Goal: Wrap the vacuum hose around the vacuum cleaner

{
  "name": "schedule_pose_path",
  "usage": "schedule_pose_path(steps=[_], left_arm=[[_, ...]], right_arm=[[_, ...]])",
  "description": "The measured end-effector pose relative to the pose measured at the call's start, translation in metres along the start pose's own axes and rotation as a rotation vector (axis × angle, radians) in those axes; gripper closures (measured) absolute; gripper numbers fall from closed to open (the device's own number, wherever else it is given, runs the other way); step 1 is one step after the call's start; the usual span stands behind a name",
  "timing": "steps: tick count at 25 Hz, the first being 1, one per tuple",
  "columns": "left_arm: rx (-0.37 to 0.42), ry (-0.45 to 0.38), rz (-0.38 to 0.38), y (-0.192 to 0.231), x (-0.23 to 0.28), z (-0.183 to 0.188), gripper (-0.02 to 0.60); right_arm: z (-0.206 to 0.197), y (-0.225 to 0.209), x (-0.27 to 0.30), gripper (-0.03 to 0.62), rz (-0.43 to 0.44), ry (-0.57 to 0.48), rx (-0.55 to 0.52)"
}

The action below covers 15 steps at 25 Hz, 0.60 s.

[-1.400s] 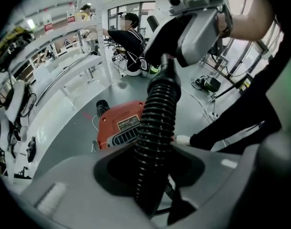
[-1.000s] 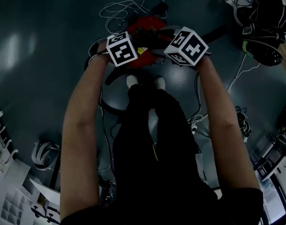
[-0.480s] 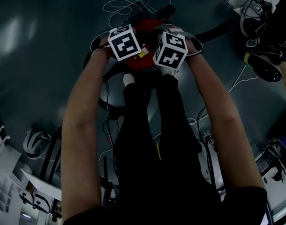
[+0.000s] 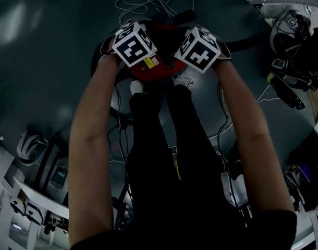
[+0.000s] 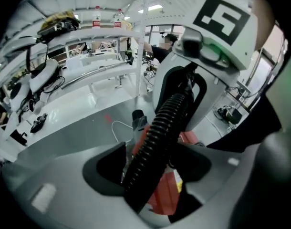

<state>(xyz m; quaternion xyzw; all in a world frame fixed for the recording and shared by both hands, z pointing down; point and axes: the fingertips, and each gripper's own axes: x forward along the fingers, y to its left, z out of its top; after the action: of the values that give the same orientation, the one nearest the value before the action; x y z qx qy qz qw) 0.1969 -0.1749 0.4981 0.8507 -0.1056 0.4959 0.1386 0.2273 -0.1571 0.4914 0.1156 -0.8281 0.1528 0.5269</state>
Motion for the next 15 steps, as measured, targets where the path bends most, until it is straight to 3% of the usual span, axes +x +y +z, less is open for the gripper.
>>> schedule_pose_path(steps=[3, 6, 12, 15], left_arm=[[-0.047, -0.046, 0.044, 0.016, -0.004, 0.003, 0.284], [-0.04, -0.103, 0.08, 0.024, -0.008, 0.016, 0.302], [-0.044, -0.172, 0.192, 0.04, -0.012, 0.043, 0.272], [-0.107, -0.188, 0.238, 0.048, -0.017, 0.039, 0.265]], right_arm=[[-0.008, -0.016, -0.006, 0.375, -0.007, -0.017, 0.055], [-0.011, -0.028, -0.014, 0.375, -0.011, -0.046, 0.078], [-0.022, -0.048, -0.031, 0.375, -0.032, -0.071, 0.142], [-0.035, -0.055, -0.035, 0.375, -0.042, -0.07, 0.186]])
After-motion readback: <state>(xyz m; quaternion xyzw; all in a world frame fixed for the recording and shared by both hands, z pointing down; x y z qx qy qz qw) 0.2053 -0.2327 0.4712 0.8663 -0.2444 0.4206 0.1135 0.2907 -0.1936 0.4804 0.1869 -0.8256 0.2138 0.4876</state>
